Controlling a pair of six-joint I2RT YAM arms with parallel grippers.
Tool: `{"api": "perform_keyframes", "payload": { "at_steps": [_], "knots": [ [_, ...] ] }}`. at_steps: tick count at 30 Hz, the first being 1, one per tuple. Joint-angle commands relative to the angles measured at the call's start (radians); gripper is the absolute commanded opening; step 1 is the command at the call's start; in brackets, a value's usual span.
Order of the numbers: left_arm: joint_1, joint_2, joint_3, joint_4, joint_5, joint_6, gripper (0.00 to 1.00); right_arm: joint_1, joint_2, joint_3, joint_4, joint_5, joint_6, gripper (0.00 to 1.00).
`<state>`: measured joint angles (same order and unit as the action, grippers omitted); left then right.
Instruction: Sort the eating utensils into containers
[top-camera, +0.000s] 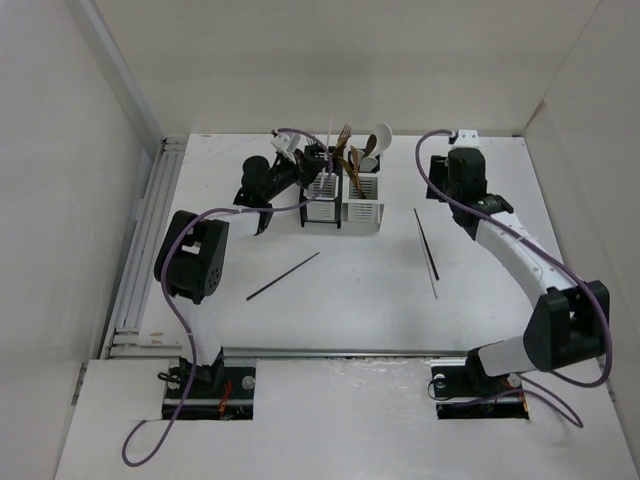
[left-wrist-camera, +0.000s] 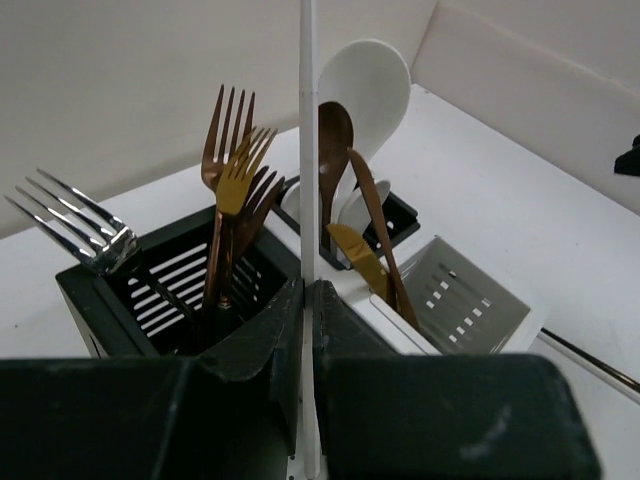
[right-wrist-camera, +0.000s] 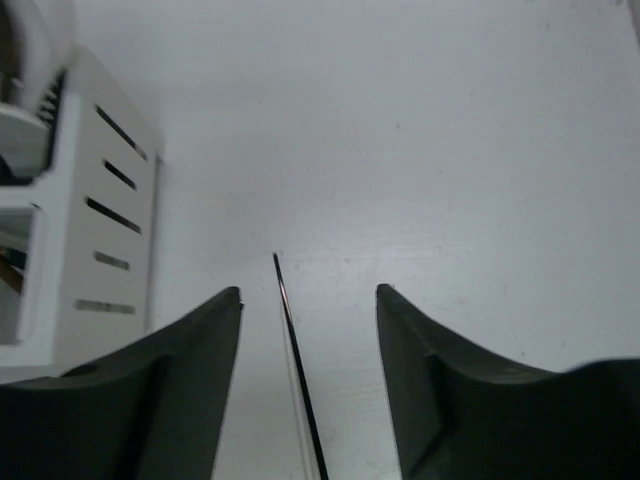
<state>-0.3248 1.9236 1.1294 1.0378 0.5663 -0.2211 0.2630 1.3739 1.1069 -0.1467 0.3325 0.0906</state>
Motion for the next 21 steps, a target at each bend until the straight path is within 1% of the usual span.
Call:
{"api": "perform_keyframes", "payload": {
  "at_steps": [1, 2, 5, 6, 7, 10, 11, 12, 15, 21],
  "knots": [
    [0.003, 0.001, -0.014, 0.102, -0.005, 0.012, 0.0, -0.021, 0.057, 0.064, -0.24, -0.09, 0.046, 0.58],
    [0.003, 0.002, -0.014, 0.113, -0.005, 0.012, 0.0, -0.021, 0.08, 0.064, -0.272, -0.09, 0.046, 0.56],
    [-0.007, 0.011, -0.026, 0.113, 0.004, 0.012, 0.0, -0.031, 0.106, 0.073, -0.33, -0.113, 0.055, 0.55],
    [-0.007, 0.011, -0.04, 0.113, -0.009, 0.012, 0.04, -0.031, 0.122, 0.073, -0.347, -0.125, 0.055, 0.55],
    [-0.007, 0.011, -0.055, 0.113, -0.025, -0.019, 0.09, -0.051, 0.131, 0.073, -0.362, -0.145, 0.055, 0.52],
    [-0.007, -0.015, -0.068, 0.056, -0.071, -0.041, 0.31, -0.093, 0.169, 0.047, -0.419, -0.22, 0.064, 0.45],
    [-0.007, -0.032, -0.078, 0.018, -0.071, -0.041, 0.41, -0.103, 0.183, 0.038, -0.428, -0.231, 0.064, 0.45],
    [-0.007, -0.053, -0.079, -0.001, -0.071, -0.026, 0.44, -0.113, 0.212, 0.037, -0.439, -0.231, 0.064, 0.44],
    [-0.007, -0.092, -0.079, -0.082, -0.071, -0.014, 0.46, -0.113, 0.269, 0.025, -0.449, -0.259, 0.047, 0.4],
    [-0.007, -0.167, -0.088, -0.18, -0.08, 0.02, 0.46, -0.113, 0.327, 0.016, -0.43, -0.259, 0.057, 0.38]
  ]
}}
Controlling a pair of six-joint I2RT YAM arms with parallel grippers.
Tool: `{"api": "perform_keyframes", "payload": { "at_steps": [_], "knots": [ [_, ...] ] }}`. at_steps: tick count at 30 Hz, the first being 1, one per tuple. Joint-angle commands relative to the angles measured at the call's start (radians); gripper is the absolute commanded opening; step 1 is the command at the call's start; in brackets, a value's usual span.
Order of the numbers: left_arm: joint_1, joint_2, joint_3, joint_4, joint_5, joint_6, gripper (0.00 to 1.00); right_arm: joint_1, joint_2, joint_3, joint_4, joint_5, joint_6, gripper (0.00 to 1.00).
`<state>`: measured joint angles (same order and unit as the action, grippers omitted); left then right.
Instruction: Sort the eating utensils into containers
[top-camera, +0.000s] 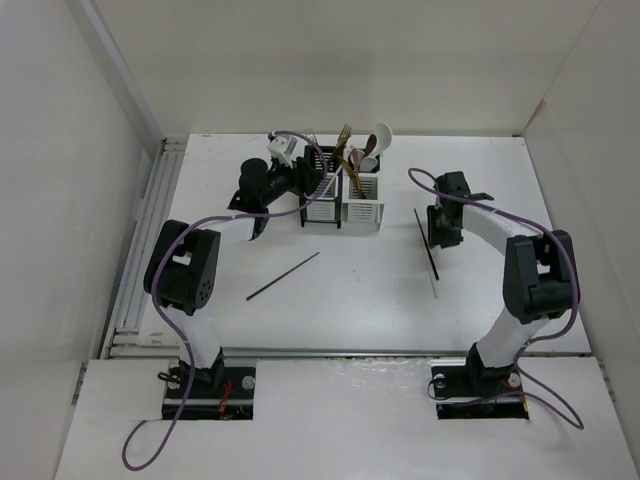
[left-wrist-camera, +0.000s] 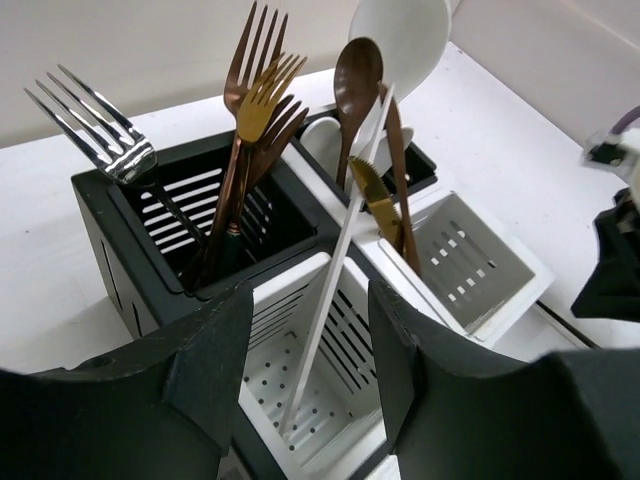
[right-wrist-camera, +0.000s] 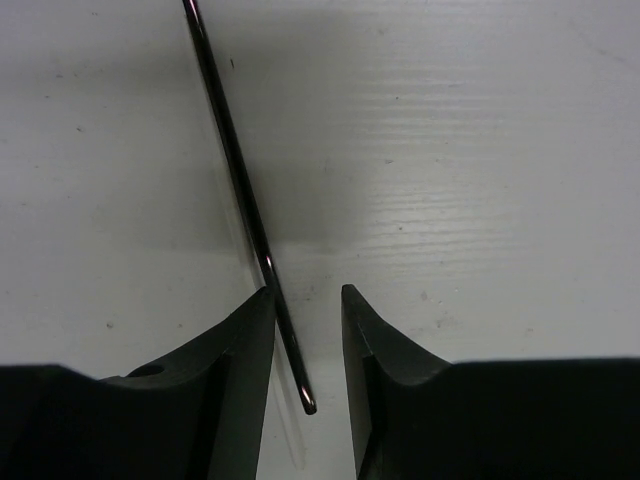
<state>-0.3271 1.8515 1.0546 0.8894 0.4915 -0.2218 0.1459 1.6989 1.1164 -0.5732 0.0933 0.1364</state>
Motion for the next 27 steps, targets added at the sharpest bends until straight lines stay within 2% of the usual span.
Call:
{"api": "perform_keyframes", "payload": {
  "at_steps": [1, 6, 12, 18, 21, 24, 25, 27],
  "knots": [
    [-0.004, -0.118, -0.024, -0.044, -0.005, 0.021, 0.46, 0.004, 0.011, 0.006, -0.004, -0.032, 0.011, 0.38],
    [-0.004, -0.16, -0.036, -0.113, -0.024, 0.039, 0.46, 0.004, 0.07, 0.006, 0.015, -0.064, -0.017, 0.37],
    [-0.004, -0.227, -0.107, -0.095, -0.083, 0.068, 0.47, 0.004, 0.079, -0.012, 0.026, -0.064, -0.017, 0.37],
    [-0.004, -0.264, -0.174, -0.064, -0.146, 0.088, 0.47, 0.004, 0.133, 0.06, -0.02, -0.021, -0.017, 0.36],
    [0.006, -0.285, -0.185, -0.064, -0.179, 0.088, 0.47, 0.014, 0.154, 0.097, -0.06, -0.021, -0.017, 0.22],
    [0.019, -0.305, -0.196, -0.064, -0.192, 0.098, 0.47, 0.014, 0.182, 0.112, -0.085, -0.021, -0.027, 0.03],
    [0.028, -0.305, -0.206, -0.064, -0.192, 0.098, 0.47, 0.014, 0.182, 0.123, -0.085, -0.021, -0.027, 0.0],
    [0.039, -0.316, -0.216, -0.055, -0.192, 0.098, 0.47, 0.014, 0.182, 0.123, -0.085, -0.021, -0.027, 0.0]
  ]
}}
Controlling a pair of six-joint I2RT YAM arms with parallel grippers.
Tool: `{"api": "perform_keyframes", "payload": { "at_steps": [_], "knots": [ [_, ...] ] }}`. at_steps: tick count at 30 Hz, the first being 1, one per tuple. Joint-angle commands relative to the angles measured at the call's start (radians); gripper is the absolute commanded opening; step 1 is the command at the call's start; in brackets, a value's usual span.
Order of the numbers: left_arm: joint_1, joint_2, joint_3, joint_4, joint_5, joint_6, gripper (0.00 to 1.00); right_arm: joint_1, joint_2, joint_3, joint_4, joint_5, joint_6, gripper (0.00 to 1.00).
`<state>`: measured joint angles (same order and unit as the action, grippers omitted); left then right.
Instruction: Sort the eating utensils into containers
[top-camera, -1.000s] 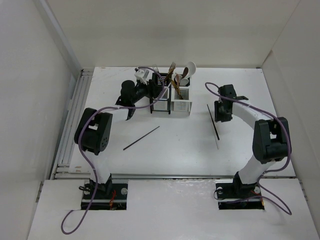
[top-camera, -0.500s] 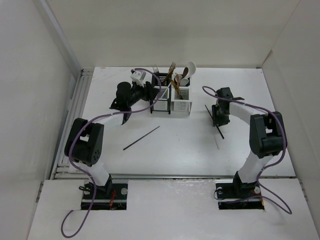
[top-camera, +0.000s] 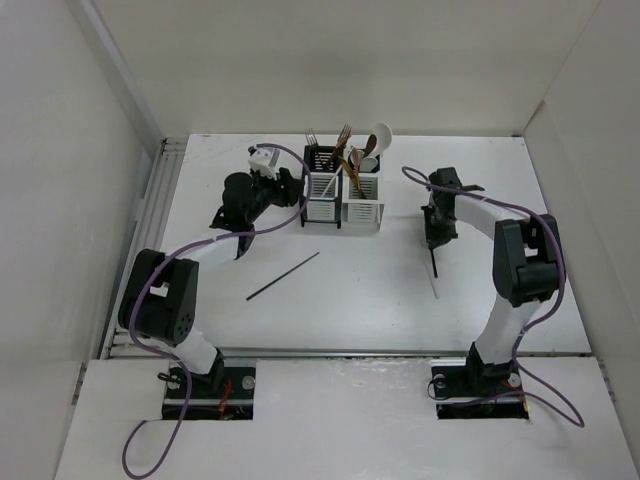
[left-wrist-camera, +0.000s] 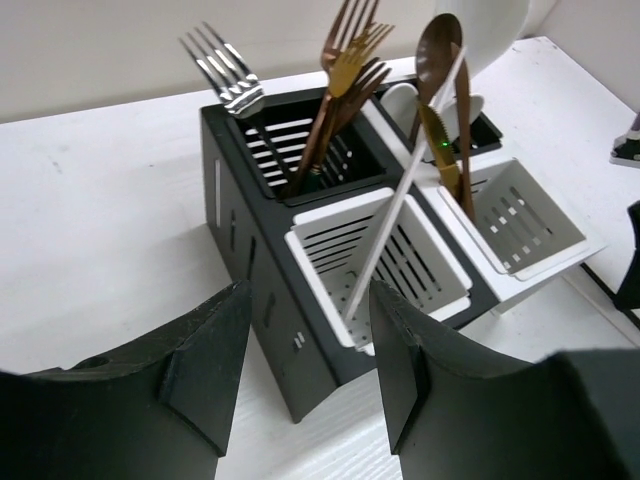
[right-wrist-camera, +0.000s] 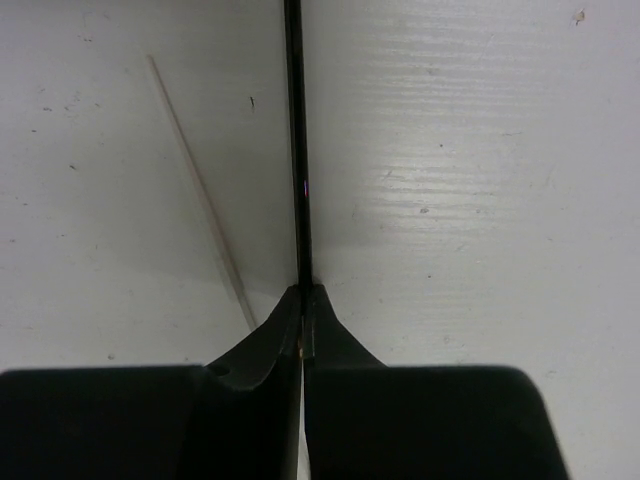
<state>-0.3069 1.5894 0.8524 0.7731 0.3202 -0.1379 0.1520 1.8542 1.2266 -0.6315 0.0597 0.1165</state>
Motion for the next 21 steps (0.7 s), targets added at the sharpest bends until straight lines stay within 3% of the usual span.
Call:
{"api": "perform_keyframes", "payload": {
  "at_steps": [1, 11, 17, 21],
  "knots": [
    [0.028, -0.054, -0.022, 0.061, -0.01, 0.014, 0.47, 0.008, 0.017, -0.008, -0.027, 0.035, 0.005, 0.0],
    [0.051, -0.054, 0.033, 0.003, 0.17, 0.125, 0.49, 0.027, -0.291, -0.042, 0.145, 0.129, 0.014, 0.0],
    [0.051, -0.063, 0.118, -0.093, 0.353, 0.146, 0.5, 0.159, -0.467, -0.055, 0.312, 0.089, -0.02, 0.0],
    [0.051, -0.084, 0.158, -0.17, 0.372, 0.146, 0.51, 0.254, -0.509, -0.047, 0.498, 0.06, -0.032, 0.0]
  ]
}}
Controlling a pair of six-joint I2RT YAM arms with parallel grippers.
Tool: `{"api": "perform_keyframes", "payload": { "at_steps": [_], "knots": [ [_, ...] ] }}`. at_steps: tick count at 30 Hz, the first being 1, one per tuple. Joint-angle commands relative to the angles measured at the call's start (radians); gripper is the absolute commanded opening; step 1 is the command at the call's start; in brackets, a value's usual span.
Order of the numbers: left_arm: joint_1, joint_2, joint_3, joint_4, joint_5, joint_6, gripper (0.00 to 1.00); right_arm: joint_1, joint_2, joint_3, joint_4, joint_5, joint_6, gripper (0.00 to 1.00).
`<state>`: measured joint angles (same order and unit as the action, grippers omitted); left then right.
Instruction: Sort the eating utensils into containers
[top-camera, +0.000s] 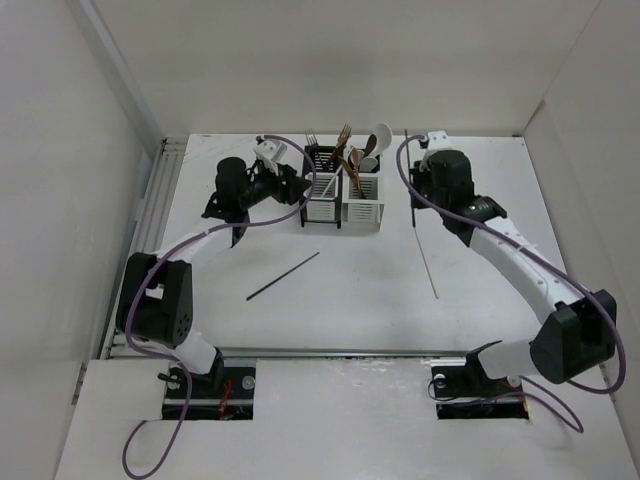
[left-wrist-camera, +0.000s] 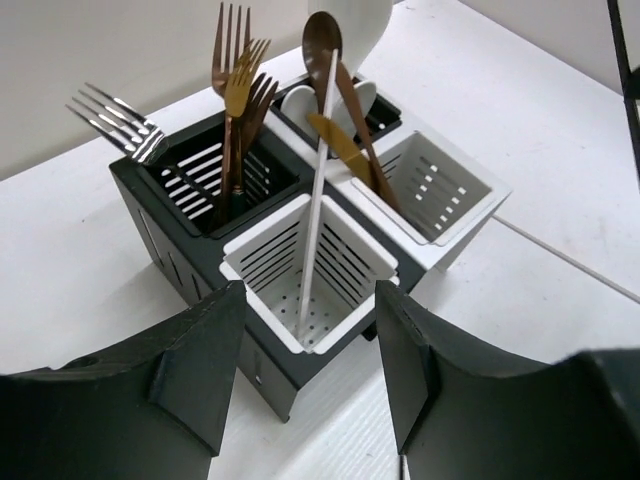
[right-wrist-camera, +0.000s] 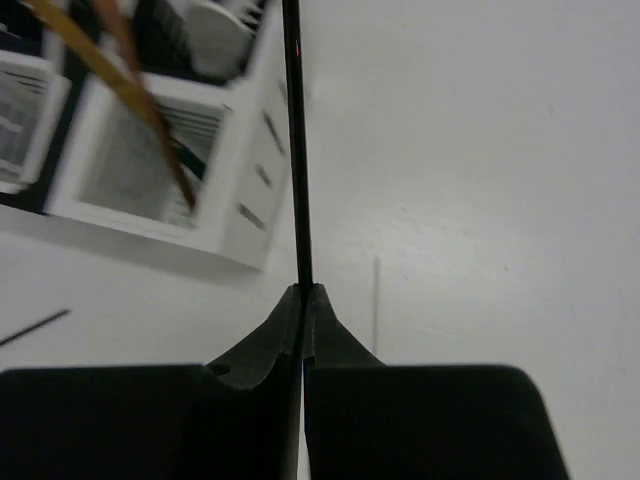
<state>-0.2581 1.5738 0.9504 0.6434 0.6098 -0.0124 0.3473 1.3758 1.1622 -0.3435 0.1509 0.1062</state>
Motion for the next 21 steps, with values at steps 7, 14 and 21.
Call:
{"api": "perform_keyframes", "payload": {
  "at_steps": [7, 14, 21],
  "knots": [
    [0.034, -0.179, 0.06, -0.258, -0.122, 0.02, 0.5, 0.255, 0.196, 0.223, 0.618, -0.117, -0.14, 0.0],
    [0.125, -0.343, -0.068, -0.425, -0.205, 0.064, 0.5, 0.298, 0.538, 0.416, 0.926, -0.178, -0.129, 0.0],
    [0.134, -0.446, -0.159, -0.502, -0.278, 0.098, 0.5, 0.308, 0.646, 0.42, 0.997, -0.117, -0.111, 0.0]
  ]
}}
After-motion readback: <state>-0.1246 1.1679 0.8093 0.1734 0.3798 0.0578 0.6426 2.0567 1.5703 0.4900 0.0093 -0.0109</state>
